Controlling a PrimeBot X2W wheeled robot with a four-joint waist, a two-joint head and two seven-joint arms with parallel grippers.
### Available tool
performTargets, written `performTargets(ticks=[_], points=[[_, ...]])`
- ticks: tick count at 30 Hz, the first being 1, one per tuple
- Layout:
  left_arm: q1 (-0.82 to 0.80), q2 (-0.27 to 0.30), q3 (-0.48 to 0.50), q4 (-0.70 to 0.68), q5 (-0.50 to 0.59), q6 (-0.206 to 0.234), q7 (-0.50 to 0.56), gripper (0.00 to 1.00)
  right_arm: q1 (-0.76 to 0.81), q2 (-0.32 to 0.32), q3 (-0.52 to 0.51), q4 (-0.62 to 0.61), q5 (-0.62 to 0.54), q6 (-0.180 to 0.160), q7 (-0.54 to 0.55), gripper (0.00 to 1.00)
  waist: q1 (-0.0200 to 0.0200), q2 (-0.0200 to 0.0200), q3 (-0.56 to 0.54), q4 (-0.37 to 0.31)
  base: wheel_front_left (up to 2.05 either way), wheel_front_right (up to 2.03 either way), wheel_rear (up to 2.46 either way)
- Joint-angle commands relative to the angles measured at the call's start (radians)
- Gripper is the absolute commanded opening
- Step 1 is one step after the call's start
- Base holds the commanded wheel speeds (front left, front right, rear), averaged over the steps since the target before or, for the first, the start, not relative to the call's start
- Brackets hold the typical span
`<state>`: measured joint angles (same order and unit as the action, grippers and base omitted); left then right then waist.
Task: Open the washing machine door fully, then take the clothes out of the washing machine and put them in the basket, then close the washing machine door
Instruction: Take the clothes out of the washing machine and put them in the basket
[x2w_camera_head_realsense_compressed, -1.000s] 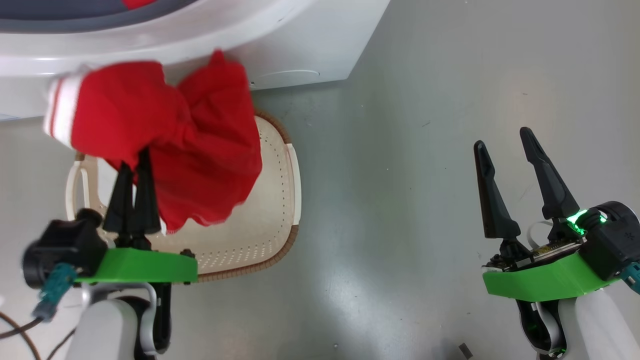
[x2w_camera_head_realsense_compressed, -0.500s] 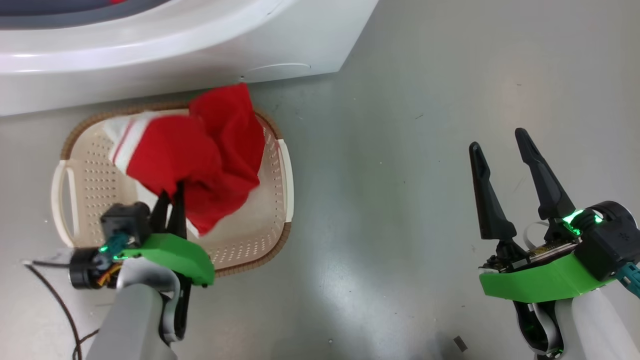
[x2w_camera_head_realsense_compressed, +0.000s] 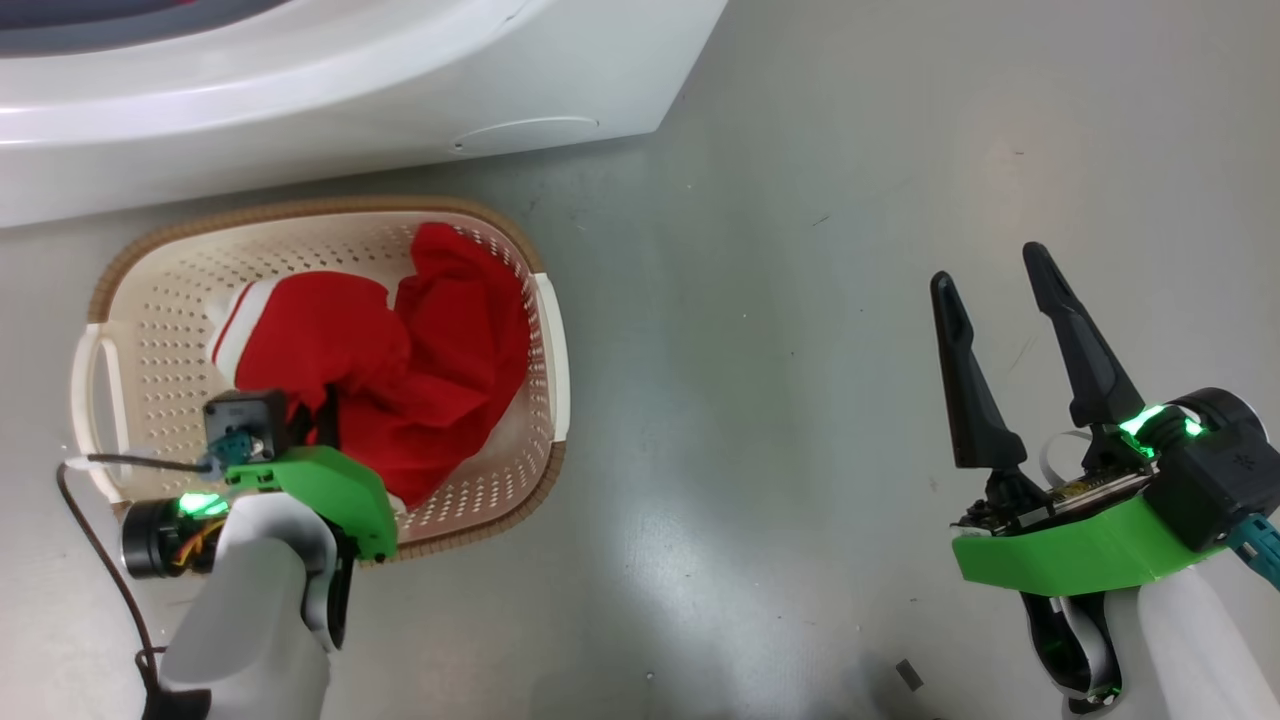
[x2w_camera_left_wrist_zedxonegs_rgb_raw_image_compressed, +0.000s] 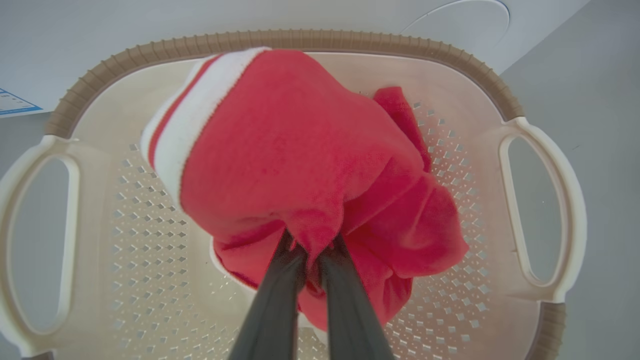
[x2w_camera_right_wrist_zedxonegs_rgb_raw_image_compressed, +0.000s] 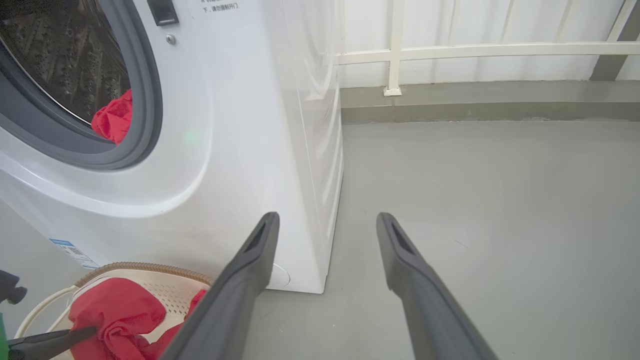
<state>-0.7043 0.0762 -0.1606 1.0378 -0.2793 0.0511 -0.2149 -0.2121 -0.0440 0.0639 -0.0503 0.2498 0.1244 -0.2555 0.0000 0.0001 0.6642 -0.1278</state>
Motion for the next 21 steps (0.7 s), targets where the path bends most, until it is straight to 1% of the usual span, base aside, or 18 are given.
performTargets(ticks=[1, 8, 9, 10, 11, 18, 20, 21], points=[[-0.003, 0.02, 0.027, 0.016, -0.013, -0.007, -0.016, 0.0, 0.006, -0.006, 0.026, -0.018, 0.007, 0.006, -0.006, 1.0, 0.0, -0.0001, 0.0, -0.001, 0.0, 0.0, 0.0], [-0.067, 0.011, 0.036, 0.115, -0.039, -0.03, -0.036, 0.0, 0.003, -0.006, 0.026, -0.01, 0.005, 0.006, -0.006, 1.0, 0.0, -0.0001, -0.006, -0.004, 0.0, 0.0, 0.0], [-0.071, 0.009, 0.039, 0.123, -0.044, -0.033, -0.038, 0.26, 0.004, -0.006, 0.025, -0.009, 0.005, 0.006, -0.006, 1.0, 0.0, -0.0001, -0.007, -0.004, 0.0, 0.0, 0.0], [-0.076, 0.007, 0.041, 0.131, -0.048, -0.036, -0.039, 0.82, 0.004, -0.006, 0.025, -0.009, 0.005, 0.006, -0.006, 1.0, 0.0, -0.0001, -0.009, -0.003, 0.0, 0.0, 0.0], [-0.08, 0.006, 0.045, 0.136, -0.054, -0.04, -0.041, 1.0, 0.005, -0.006, 0.024, -0.009, 0.005, 0.006, -0.006, 1.0, 0.0, -0.0001, -0.011, -0.003, 0.0, 0.0, 0.0], [-0.086, 0.003, 0.058, 0.116, -0.071, -0.06, -0.046, 1.0, 0.012, -0.006, 0.014, -0.008, 0.002, 0.006, -0.006, 1.0, 0.0, -0.0001, -0.028, 0.006, 0.0, 0.0, 0.0], [-0.077, 0.003, 0.062, 0.083, -0.072, -0.065, -0.046, 1.0, 0.017, -0.006, 0.011, -0.007, 0.0, 0.006, -0.006, 1.0, 0.0, -0.0001, -0.038, 0.012, 0.0, 0.0, 0.0], [-0.06, 0.005, 0.069, 0.035, -0.069, -0.065, -0.047, 1.0, 0.02, -0.006, 0.01, -0.006, -0.001, 0.006, -0.006, 1.0, 0.0, -0.0001, -0.049, 0.017, 0.0, 0.0, 0.0]])
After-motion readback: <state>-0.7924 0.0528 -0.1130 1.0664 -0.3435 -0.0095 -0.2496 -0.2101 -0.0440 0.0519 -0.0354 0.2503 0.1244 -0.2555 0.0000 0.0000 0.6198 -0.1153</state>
